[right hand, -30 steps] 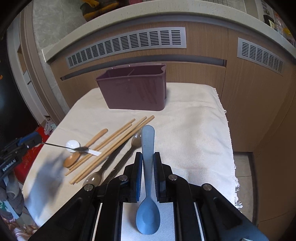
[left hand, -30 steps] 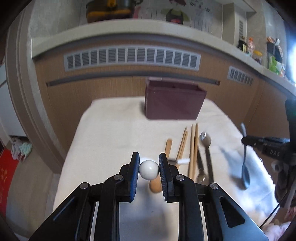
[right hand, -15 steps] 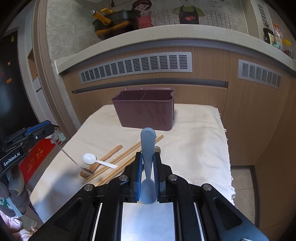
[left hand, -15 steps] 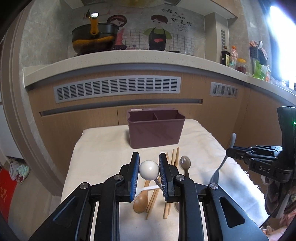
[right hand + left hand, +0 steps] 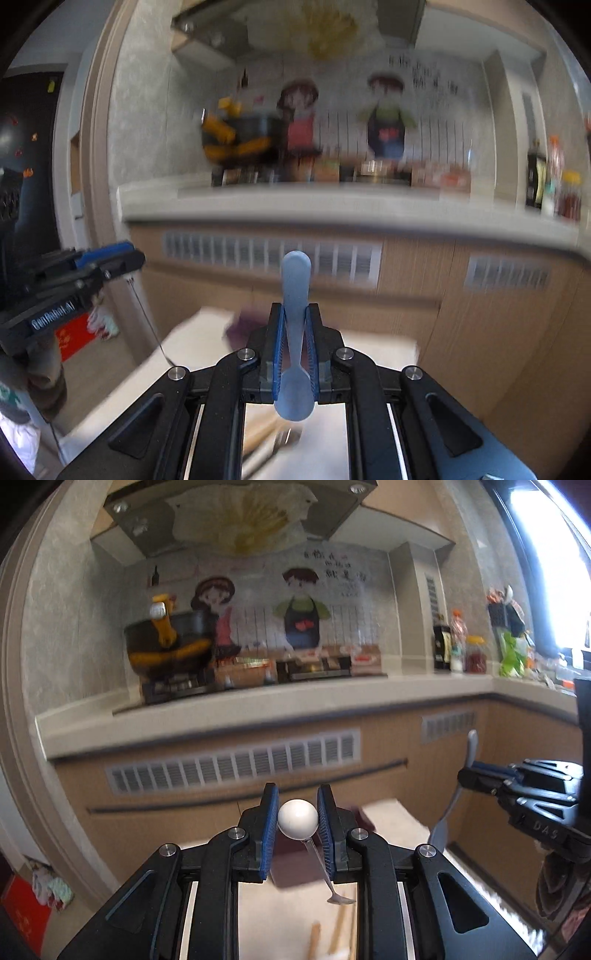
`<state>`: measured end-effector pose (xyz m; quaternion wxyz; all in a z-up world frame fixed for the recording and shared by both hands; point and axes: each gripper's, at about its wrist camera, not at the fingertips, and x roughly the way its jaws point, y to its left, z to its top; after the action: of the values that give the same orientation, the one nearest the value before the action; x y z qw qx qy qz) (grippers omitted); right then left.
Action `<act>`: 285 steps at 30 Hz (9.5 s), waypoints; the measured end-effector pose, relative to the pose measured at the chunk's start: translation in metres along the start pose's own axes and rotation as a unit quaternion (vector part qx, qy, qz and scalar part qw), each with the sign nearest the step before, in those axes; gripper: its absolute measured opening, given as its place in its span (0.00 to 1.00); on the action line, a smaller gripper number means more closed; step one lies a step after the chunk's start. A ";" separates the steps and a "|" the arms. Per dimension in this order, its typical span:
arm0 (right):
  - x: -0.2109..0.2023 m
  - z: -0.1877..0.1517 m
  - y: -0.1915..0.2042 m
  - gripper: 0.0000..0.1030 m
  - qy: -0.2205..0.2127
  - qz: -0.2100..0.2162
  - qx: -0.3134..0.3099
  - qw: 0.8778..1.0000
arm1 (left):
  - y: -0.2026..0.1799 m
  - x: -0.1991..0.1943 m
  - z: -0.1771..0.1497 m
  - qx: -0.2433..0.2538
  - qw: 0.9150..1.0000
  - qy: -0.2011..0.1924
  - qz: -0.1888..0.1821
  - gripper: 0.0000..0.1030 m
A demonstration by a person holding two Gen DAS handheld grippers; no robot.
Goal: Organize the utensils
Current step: 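Carry both spoons to the maroon holder and release them inside, then grasp the smoky brown plastic spoon with the right gripper, then grasp a wooden chopstick with the left gripper while the right holds the brown spoon, then lift the chopstick and brown spoon and lower them into the maroon holder, then open both grippers and withdraw them back toward the utensils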
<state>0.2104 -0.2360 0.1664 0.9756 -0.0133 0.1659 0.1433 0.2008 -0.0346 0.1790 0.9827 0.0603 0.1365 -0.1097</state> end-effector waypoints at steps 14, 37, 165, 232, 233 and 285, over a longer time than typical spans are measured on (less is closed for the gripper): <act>0.134 0.037 -0.017 0.11 0.033 -0.017 -0.006 0.999 | 0.028 0.152 0.029 -0.001 1.000 0.025 -0.009 0.22; 0.190 -0.068 -0.027 0.79 0.149 -0.007 0.017 0.989 | 0.030 0.200 -0.071 -0.054 0.989 0.132 -0.032 0.63; 0.080 -0.216 -0.052 0.34 0.239 -0.061 0.090 0.965 | -0.071 0.143 -0.209 -0.002 0.914 0.391 -0.110 0.15; 0.013 -0.031 0.003 0.30 0.045 -0.065 -0.045 0.996 | 0.013 0.009 -0.016 -0.100 0.992 0.029 -0.078 0.06; 0.013 -0.020 0.004 0.30 0.035 -0.069 -0.051 0.996 | 0.014 0.010 -0.003 -0.097 0.992 0.018 -0.075 0.06; 0.154 -0.084 -0.011 0.88 0.184 -0.041 -0.045 0.981 | 0.057 0.157 -0.099 -0.134 0.980 0.147 -0.028 0.69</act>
<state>0.3260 -0.2101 0.0366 0.9317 -0.0903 0.3356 0.1057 0.3358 0.0038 0.0449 0.9476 -0.0603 0.2947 -0.1074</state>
